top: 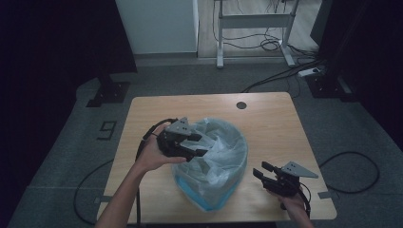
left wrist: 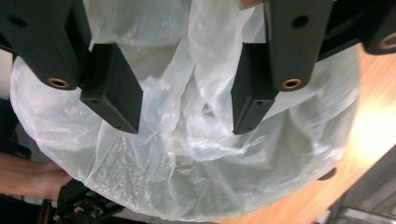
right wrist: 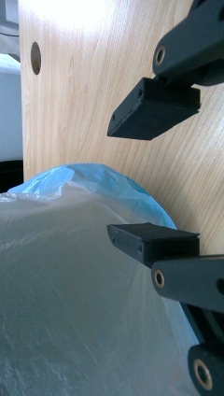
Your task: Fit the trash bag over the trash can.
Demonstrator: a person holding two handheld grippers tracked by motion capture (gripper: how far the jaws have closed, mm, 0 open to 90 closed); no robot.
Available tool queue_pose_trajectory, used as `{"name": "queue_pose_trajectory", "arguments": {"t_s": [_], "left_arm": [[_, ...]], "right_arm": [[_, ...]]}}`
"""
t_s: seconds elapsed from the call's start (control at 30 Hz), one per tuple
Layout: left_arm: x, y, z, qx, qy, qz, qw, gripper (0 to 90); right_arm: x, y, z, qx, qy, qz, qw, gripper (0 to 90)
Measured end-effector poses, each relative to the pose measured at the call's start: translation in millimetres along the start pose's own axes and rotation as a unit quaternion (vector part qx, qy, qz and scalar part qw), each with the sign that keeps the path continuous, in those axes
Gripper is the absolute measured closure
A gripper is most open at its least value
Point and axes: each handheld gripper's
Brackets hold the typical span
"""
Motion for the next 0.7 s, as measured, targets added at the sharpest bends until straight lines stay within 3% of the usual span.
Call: {"name": "queue_pose_trajectory", "arguments": {"t_s": [0.13,0.33,0.7], "left_arm": [[5.1,-11.0,-10.5,0.025,-0.005,0.009,0.9996,41.4],[8.9,-23.1,-28.8,0.042,-0.015,0.022,0.9988,41.2],[20.9,-39.3,-74.4,0.076,-0.041,0.053,0.9948,40.7]], "right_arm": [[-0.9,0.2,-0.1,-0.001,-0.001,0.000,1.0000,45.0],[1.8,-1.5,0.2,0.001,0.002,-0.002,1.0000,45.0],[5.2,-3.0,-1.1,0.003,0.003,-0.011,0.9999,44.8]]}}
Point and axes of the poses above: each handheld gripper's, and its own axes: y roughly forward along the jaws, z roughly out of its top, x roughly to its right, and after that the axes turned 7 degrees about -z, right-handed
